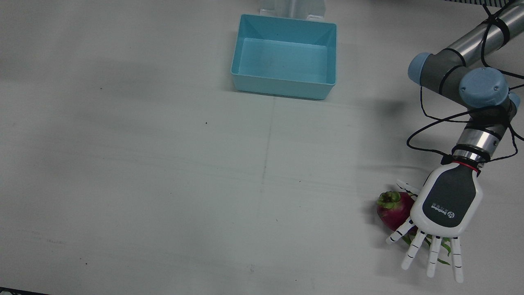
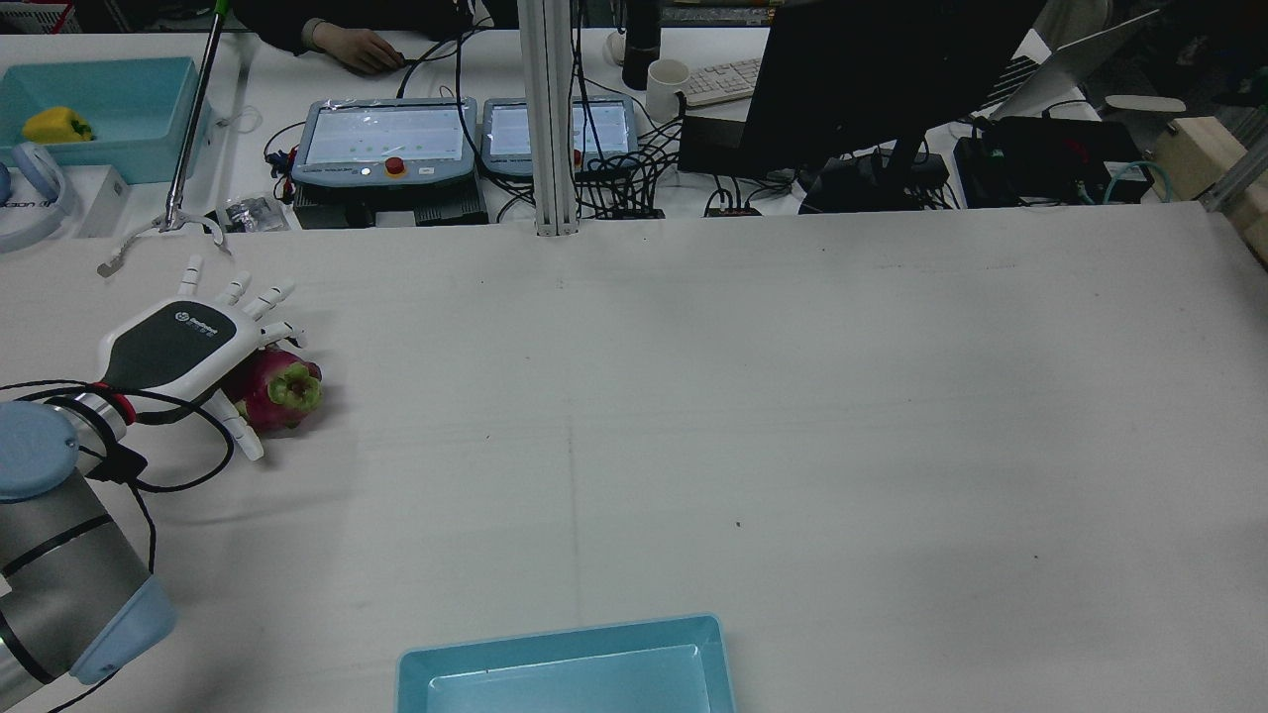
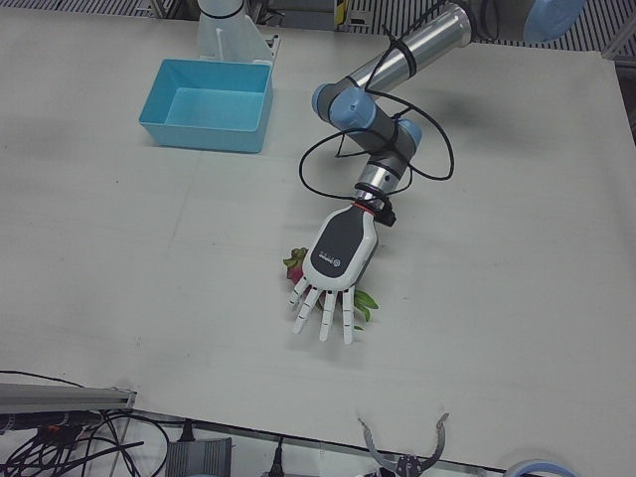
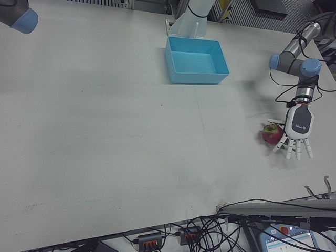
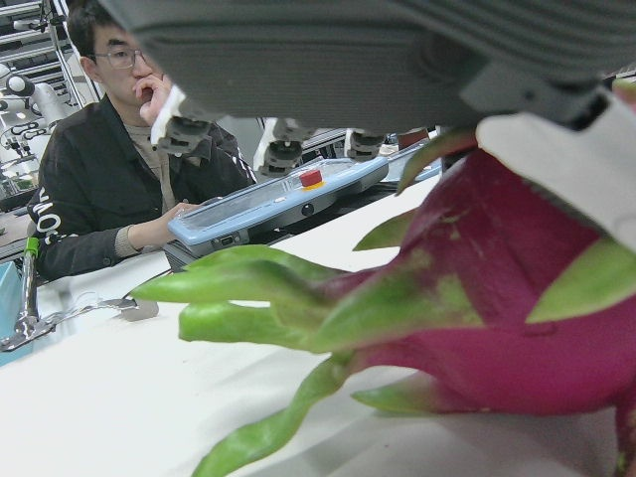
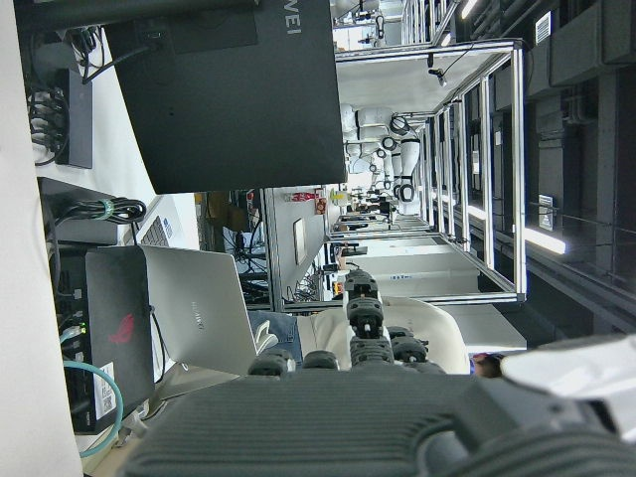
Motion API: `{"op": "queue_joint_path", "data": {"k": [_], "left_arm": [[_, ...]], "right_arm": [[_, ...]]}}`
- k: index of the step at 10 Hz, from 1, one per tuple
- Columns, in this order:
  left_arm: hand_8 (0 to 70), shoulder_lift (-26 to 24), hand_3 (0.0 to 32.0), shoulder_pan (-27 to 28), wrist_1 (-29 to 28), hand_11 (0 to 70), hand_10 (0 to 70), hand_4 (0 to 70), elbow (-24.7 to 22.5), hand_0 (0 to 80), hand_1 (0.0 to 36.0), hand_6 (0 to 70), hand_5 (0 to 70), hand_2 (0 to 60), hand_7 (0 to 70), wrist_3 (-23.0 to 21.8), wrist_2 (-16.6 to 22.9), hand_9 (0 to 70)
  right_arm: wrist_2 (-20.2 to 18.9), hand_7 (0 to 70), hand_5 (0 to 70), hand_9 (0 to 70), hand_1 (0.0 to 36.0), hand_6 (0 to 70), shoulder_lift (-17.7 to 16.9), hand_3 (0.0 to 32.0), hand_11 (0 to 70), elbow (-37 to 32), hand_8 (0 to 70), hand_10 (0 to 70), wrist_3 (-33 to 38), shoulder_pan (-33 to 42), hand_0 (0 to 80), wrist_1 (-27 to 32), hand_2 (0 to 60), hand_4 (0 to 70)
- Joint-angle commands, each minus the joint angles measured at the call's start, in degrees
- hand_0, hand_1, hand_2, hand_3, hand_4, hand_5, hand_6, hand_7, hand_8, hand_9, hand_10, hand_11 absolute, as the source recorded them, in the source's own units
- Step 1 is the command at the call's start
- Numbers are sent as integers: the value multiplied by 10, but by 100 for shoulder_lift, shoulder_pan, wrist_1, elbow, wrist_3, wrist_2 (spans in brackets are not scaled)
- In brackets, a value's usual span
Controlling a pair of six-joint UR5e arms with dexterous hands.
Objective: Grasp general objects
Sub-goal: 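Close the left hand's fingers around the dragon fruit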
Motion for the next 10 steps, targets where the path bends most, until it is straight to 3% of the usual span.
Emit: {"op": "queue_joint_path", "data": {"k": [1,3,5,6,7,8,9,10], "left_arm": [[131,-7,0,6,-189,33,27,146,156,342,4,50,573,41,97,167,0,16],[135,-33,0,-3,-137,19,20,262,104,332,0,80,700,53,123,106,0,19],[146,-33,0,-12,-40,7,14,368,-141,292,0,105,700,61,148,79,18,32],[154,1,0,-12,-14,5,13,392,-430,280,0,110,700,102,157,27,70,43],[163,19,0,-20,117,16,19,385,-737,258,32,116,700,305,168,-261,88,56],[173,19,0,-12,206,38,33,373,-906,238,88,126,700,539,183,-568,97,68],[181,19,0,-3,206,52,41,366,-986,249,124,135,700,600,189,-728,227,79],[189,-41,0,-3,215,67,50,357,-1126,260,142,142,700,600,196,-834,690,88]], "right_arm": [[9,0,0,0,0,0,0,0,0,0,0,0,0,0,0,0,0,0],[0,0,0,0,0,0,0,0,0,0,0,0,0,0,0,0,0,0],[0,0,0,0,0,0,0,0,0,9,0,0,0,0,0,0,0,0],[0,0,0,0,0,0,0,0,0,0,0,0,0,0,0,0,0,0],[8,0,0,0,0,0,0,0,0,0,0,0,0,0,0,0,0,0],[9,0,0,0,0,0,0,0,0,0,0,0,0,0,0,0,0,0],[0,0,0,0,0,0,9,0,0,9,0,0,0,0,0,0,0,0],[0,0,0,0,0,0,0,0,0,0,0,0,0,0,0,0,0,0]]}}
